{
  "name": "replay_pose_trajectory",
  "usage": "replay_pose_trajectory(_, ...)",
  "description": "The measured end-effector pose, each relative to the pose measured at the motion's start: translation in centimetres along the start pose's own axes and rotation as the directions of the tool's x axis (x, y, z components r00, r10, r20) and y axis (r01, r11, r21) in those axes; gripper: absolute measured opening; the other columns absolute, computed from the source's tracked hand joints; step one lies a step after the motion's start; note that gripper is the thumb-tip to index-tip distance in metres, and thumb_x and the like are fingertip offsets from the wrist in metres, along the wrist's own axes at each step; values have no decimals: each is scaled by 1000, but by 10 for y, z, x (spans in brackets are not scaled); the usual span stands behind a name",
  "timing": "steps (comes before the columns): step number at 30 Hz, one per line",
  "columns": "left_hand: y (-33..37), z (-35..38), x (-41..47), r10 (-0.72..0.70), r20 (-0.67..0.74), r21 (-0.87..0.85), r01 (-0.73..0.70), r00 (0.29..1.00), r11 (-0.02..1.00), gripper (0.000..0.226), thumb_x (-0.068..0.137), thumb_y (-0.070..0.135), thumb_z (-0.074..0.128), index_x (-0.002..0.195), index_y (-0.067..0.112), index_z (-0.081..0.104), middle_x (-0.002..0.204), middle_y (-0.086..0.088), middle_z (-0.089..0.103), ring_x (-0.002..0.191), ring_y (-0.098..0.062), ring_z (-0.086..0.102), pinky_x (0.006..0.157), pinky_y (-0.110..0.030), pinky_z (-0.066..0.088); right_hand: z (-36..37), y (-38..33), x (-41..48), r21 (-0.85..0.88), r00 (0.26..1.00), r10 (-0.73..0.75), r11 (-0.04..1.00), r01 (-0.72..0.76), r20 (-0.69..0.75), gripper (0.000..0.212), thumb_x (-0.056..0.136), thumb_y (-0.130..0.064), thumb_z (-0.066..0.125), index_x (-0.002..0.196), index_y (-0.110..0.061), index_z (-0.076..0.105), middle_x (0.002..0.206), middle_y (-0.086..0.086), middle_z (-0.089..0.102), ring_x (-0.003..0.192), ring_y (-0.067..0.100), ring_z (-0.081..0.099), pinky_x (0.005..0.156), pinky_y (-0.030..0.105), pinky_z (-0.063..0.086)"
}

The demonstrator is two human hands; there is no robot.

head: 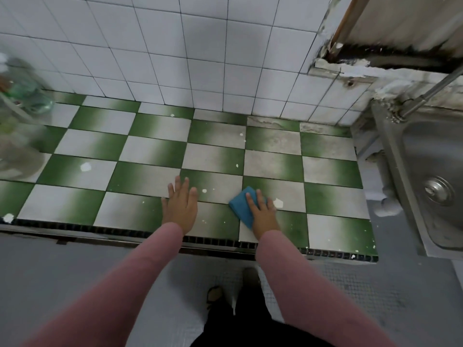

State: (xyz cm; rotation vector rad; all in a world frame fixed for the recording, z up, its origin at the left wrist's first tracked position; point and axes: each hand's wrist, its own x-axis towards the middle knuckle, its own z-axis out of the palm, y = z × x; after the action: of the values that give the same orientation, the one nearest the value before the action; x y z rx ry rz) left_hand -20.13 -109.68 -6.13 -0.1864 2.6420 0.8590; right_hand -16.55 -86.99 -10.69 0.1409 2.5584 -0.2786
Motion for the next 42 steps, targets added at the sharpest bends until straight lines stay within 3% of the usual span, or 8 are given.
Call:
replay_pose_trajectory(5,-3,-6,4,-20,-55,29,22,998,999,53,107,36,16,157,22,13,165,1,-5,151,-22,-8,121,-47,-4,-4,-63,6,-106,984,-166,982,158,-67,93,96,-19,62,157,-40,-5,167,5,-12,142,36,25,115,45,28)
replay_pose_trajectory(12,-14,-1,3,-3,-56,95,8,998,995,53,107,37,17,157,22,12,165,1,-5,151,-23,-8,122,-46,-3,23,-58,-3,-293,950,-299,919,263,-85,77,104,-35,45,156,-37,-12,166,1,-16,146,37,16,117,51,19)
replay_pose_trajectory(17,-20,17,-6,49,15,163,-51,999,985,53,106,38,15,157,25,7,164,3,-10,150,-21,-13,121,-45,-7,16,10,0,-203,980,-112,976,78,-164,65,109,-32,28,155,-33,-19,164,3,-24,151,34,-18,120,50,-10)
replay_pose_trajectory(21,-25,28,-8,58,45,198,-66,997,978,53,106,35,14,157,25,0,163,3,-15,150,-19,-16,120,-45,-9,13,37,-1,97,972,138,988,-122,-189,59,110,-28,20,157,-28,-16,163,7,-27,150,32,-23,117,40,-17)
replay_pose_trajectory(24,-27,31,-7,22,30,165,-27,999,986,54,107,33,16,157,24,-1,163,4,-15,150,-19,-16,120,-45,-10,19,18,2,139,969,162,981,-137,-187,64,110,-24,25,155,-28,-20,162,9,-29,148,35,-26,116,42,-19)
replay_pose_trajectory(30,-42,33,-9,-44,19,171,40,999,984,55,107,32,19,157,22,-2,163,4,-15,150,-19,-14,119,-45,-9,36,-53,7,74,982,-79,993,93,-169,70,108,-18,32,155,-28,-20,151,3,-40,147,34,-28,120,46,-18)
replay_pose_trajectory(37,-51,32,-12,-50,0,195,49,999,980,55,107,30,21,157,20,1,164,3,-13,151,-21,-11,120,-46,-7,48,-77,8,-88,913,-387,921,378,-126,79,104,-16,45,158,-24,-13,164,5,-24,150,27,-24,115,37,-19)
replay_pose_trajectory(42,-33,52,-16,-27,56,227,14,998,974,56,107,32,18,157,19,-2,163,1,-16,150,-21,-13,120,-46,-8,50,-14,-11,-1,933,-334,941,337,-135,62,109,-23,29,158,-25,-9,164,1,-22,152,24,-19,124,39,-7)
